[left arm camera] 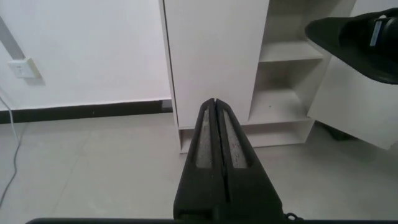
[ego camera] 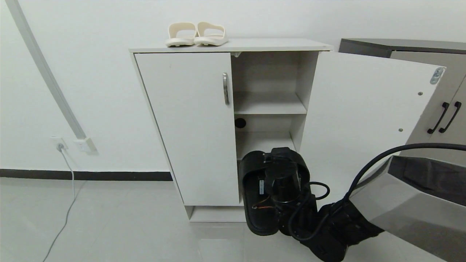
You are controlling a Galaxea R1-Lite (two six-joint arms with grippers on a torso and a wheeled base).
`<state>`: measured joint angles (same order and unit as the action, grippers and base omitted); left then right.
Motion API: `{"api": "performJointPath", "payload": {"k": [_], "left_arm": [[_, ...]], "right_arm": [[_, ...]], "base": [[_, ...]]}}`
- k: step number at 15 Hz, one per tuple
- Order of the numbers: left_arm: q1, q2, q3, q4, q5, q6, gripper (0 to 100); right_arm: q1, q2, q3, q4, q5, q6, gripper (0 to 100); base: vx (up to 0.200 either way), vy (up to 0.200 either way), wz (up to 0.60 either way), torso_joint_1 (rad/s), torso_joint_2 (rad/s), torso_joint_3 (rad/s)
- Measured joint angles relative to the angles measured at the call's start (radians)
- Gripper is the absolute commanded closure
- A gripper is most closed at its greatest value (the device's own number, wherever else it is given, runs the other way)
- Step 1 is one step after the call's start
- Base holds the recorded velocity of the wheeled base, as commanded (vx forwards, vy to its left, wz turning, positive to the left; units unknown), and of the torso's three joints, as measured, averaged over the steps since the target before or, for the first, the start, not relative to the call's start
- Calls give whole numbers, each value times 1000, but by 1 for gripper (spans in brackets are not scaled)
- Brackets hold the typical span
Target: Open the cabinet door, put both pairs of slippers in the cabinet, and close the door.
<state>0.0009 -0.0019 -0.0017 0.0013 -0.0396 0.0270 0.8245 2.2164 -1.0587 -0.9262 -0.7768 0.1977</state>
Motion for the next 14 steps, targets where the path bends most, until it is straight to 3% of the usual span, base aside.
{"api": "performJointPath", "payload": {"k": [11, 14], "left_arm": [[0, 0, 0, 0, -1, 0, 100], [0, 0, 0, 0, -1, 0, 100]], "right_arm": [[-11, 78, -18, -16, 4, 0, 100], [-15, 91, -20, -23, 4, 0, 100]], "base": [[0, 0, 0, 0, 0, 0], [0, 0, 0, 2, 2, -142]]}}
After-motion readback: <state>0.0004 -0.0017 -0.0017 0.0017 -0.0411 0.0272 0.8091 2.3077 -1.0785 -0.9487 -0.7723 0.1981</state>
